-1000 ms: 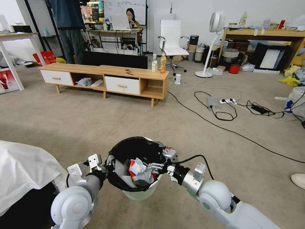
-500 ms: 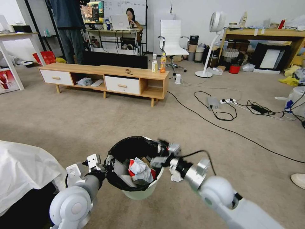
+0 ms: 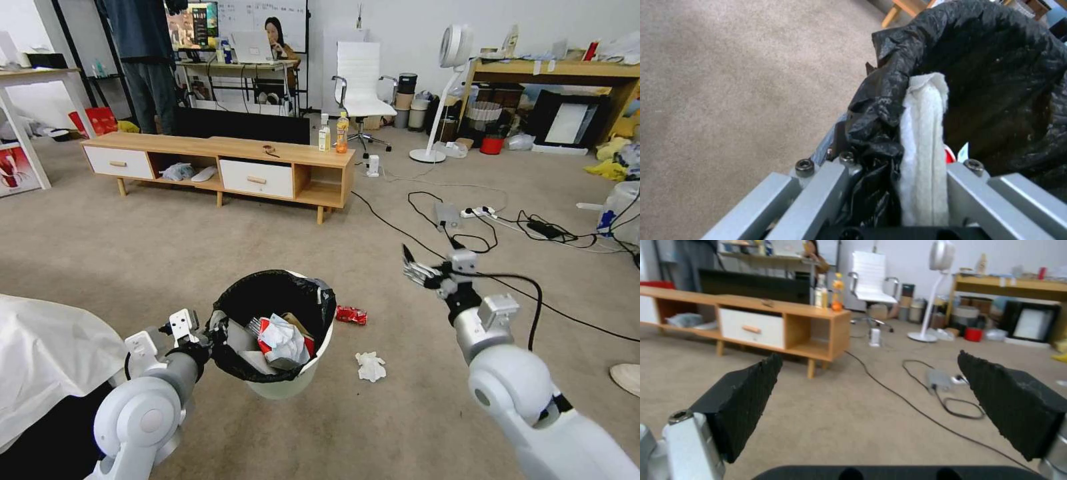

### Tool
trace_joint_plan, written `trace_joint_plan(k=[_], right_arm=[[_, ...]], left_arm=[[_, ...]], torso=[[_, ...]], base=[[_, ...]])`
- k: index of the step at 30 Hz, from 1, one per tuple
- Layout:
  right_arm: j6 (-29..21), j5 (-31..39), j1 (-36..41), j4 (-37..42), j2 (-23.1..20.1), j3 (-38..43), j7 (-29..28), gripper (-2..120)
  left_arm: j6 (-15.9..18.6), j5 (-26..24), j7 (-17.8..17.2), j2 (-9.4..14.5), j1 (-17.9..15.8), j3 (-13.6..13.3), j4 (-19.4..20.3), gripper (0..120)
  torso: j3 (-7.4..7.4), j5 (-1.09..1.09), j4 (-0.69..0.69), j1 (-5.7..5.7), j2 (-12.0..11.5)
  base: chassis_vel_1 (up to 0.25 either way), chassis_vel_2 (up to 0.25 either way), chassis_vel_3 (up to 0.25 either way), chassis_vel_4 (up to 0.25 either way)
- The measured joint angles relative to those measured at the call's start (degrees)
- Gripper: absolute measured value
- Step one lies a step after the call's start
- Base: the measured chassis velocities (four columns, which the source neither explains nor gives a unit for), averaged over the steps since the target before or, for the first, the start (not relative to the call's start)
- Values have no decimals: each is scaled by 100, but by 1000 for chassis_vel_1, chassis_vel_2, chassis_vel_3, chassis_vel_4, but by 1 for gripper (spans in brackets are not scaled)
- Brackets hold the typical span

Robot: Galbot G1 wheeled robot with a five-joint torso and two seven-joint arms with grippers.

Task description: Pick up the trash bin and place the garbage on the floor into it.

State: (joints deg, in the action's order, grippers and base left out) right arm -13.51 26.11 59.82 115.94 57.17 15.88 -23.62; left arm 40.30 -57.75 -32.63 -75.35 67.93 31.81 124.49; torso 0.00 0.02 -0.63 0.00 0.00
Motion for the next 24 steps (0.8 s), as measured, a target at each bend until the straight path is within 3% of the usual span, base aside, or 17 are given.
trace_joint_plan(k=[7, 24], right_arm=[[329, -502, 127, -347, 301, -93, 100, 100], [414, -547, 124, -303, 398, -123, 227, 100]], left_arm=[[-13, 17, 29, 17, 84, 43, 72, 7], [-14, 12, 15, -4, 144, 27, 145, 7]], torso=[[0, -2, 1, 0, 0], [-1, -2, 0, -1, 0]], base=[[0, 0, 0, 0], [-7, 9, 9, -7]])
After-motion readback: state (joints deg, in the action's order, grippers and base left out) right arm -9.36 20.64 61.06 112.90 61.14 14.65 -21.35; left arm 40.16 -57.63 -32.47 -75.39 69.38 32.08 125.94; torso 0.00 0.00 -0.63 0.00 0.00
